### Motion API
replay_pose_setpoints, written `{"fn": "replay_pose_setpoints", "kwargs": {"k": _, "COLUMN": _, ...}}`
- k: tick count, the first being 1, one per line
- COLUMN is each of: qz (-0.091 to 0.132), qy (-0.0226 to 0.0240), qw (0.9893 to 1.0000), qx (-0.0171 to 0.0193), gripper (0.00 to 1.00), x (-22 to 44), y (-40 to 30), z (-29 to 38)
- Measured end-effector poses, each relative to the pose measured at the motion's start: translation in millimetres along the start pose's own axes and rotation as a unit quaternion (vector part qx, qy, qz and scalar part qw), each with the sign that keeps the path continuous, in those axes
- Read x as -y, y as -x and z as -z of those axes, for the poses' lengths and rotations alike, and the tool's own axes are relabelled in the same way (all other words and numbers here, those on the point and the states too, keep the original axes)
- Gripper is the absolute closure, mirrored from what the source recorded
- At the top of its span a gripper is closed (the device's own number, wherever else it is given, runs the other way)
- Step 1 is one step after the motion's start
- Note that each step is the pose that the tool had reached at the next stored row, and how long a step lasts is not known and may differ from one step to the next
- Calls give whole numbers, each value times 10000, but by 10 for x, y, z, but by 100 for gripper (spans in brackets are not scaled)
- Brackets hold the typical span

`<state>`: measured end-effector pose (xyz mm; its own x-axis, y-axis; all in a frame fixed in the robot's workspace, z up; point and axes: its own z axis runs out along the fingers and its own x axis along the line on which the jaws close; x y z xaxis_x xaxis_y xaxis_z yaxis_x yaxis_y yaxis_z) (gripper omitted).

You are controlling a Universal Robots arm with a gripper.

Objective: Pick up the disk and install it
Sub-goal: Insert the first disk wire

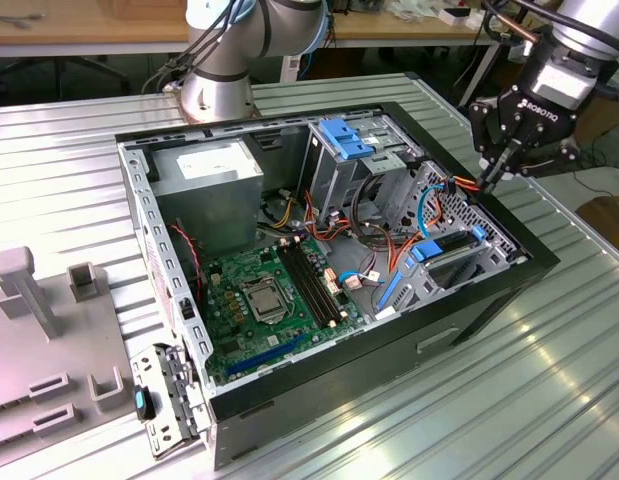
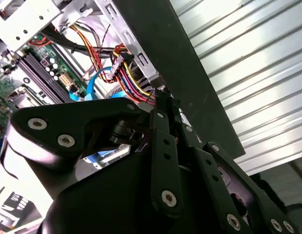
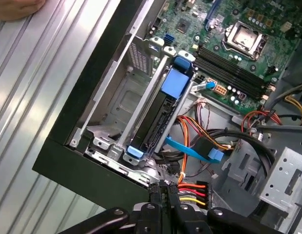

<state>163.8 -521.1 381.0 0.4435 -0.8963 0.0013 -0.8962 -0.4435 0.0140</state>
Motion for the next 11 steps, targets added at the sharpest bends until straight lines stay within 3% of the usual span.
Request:
{"fn": "replay_pose_setpoints", "kwargs": {"k": 6, "qz": -367, "qy": 0, "qw": 9993, "qx": 5, "gripper": 84, "x": 0, "y": 0, "z": -1}}
{"fn": "replay_pose_setpoints", "kwargs": {"k": 11, "qz": -807, "qy": 1, "qw": 9967, "qx": 11, "gripper": 84, "x": -3, "y": 1, "z": -2}}
